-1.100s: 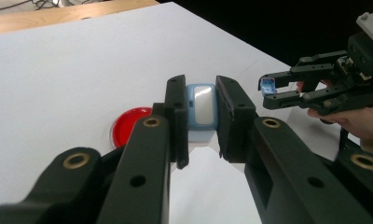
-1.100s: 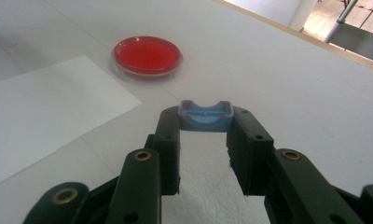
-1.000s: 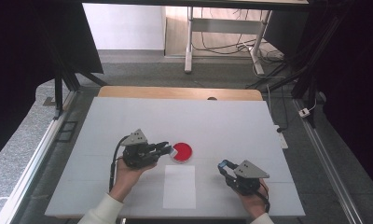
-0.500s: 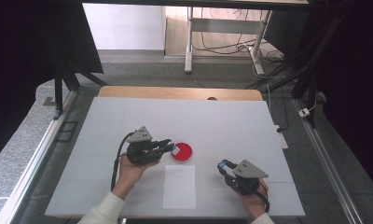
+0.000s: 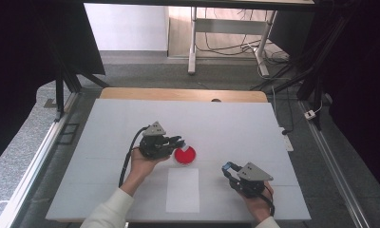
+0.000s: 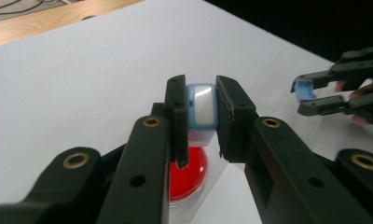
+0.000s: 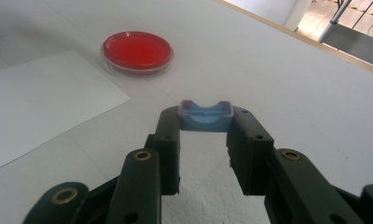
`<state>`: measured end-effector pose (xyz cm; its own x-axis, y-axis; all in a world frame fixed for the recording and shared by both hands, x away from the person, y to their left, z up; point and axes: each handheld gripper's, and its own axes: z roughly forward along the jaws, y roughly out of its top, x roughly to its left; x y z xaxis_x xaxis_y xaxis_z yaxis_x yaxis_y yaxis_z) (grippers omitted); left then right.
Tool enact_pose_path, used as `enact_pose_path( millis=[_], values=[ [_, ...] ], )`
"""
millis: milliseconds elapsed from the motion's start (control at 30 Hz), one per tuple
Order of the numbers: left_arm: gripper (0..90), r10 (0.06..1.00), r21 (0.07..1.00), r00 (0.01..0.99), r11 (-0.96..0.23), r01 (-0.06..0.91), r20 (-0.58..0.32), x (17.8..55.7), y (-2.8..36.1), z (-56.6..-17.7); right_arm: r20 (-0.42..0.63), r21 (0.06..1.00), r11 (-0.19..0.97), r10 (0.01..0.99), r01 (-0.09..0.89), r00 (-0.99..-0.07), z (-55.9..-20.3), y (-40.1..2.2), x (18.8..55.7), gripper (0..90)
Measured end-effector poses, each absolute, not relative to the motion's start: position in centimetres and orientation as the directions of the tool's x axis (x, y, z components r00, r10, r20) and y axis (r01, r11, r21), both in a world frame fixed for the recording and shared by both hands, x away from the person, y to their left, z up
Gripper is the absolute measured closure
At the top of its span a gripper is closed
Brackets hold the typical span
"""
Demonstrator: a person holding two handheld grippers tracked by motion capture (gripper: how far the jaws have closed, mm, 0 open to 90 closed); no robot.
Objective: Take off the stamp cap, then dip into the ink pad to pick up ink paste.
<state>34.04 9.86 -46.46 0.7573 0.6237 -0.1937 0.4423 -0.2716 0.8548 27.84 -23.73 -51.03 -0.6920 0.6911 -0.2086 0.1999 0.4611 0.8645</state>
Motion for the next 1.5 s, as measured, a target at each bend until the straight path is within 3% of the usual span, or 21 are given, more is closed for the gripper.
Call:
enact_pose_path(
  millis=[833, 1500],
  values=[
    [75.4, 0.637, 0.807, 0.753, -0.351, 0.475, -0.167, 35.4, 9.1, -49.2, -0.216, 0.854, 0.48, 0.677, 0.2, -0.703, -51.4, -23.2, 28.1, 65.3],
    [75.4, 0.658, 0.762, 0.751, -0.458, 0.458, -0.056, 35.2, 8.0, -49.0, -0.222, 0.852, 0.484, 0.68, 0.2, -0.699, -51.4, -23.1, 28.1, 65.3]
  ],
)
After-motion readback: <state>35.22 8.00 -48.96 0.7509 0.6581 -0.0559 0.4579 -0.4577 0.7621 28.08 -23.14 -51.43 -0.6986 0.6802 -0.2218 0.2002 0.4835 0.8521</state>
